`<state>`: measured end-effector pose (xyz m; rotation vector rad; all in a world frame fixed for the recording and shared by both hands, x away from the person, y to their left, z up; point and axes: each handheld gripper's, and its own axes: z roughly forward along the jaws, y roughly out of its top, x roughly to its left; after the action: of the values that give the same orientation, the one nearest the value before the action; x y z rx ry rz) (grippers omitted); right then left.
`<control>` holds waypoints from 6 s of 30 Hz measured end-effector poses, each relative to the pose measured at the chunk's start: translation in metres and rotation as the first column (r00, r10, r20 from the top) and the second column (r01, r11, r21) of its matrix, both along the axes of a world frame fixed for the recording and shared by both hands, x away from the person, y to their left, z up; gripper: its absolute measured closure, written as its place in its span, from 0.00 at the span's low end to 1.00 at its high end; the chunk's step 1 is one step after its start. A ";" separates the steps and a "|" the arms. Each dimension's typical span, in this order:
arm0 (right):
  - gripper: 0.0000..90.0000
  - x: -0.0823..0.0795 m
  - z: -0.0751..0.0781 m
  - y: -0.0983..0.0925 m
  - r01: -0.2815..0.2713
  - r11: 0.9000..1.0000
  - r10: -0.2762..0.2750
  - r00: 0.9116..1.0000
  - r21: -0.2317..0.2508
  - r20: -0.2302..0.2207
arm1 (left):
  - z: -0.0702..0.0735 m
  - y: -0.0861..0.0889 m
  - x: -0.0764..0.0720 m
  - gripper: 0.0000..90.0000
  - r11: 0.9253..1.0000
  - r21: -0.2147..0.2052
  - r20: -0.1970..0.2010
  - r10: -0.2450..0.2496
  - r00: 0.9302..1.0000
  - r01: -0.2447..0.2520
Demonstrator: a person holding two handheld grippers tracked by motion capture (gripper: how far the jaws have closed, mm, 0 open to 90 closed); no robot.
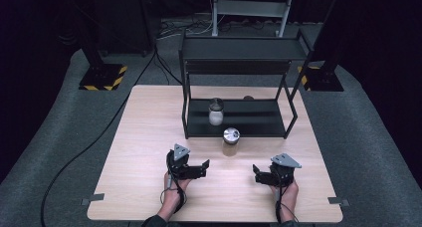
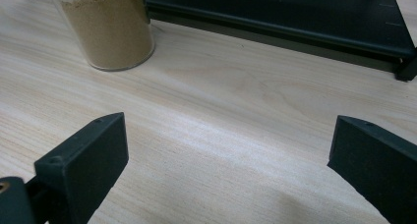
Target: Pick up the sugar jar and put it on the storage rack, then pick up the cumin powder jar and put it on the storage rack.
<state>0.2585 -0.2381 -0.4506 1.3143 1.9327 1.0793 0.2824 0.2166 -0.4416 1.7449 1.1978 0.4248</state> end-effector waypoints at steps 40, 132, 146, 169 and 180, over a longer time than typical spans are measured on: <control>0.00 0.003 0.004 0.006 -0.033 0.998 0.032 0.999 -0.052 -0.024 | 0.005 0.002 -0.016 0.01 0.957 0.282 -0.111 0.099 0.989 -0.064; 0.33 0.118 0.061 0.069 -0.284 0.955 0.276 0.957 -0.086 -0.094 | 0.005 0.001 -0.016 0.01 0.956 0.286 -0.107 0.091 0.990 -0.057; 0.33 0.122 0.067 0.067 -0.272 0.958 0.266 0.961 -0.085 -0.077 | 0.005 0.000 -0.017 0.02 0.956 0.286 -0.105 0.094 0.990 -0.060; 0.33 0.134 0.078 0.063 -0.252 0.964 0.247 0.967 -0.087 -0.059 | 0.005 0.000 -0.017 0.02 0.956 0.287 -0.102 0.090 0.991 -0.057; 0.33 0.140 0.080 0.064 -0.246 0.964 0.241 0.969 -0.096 -0.061 | 0.005 0.001 -0.017 0.03 0.956 0.288 -0.101 0.086 0.991 -0.053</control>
<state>0.3982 -0.1743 -0.3702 1.0763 2.2003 1.0537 0.2650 0.2173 -0.4371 1.9986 1.3331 0.5708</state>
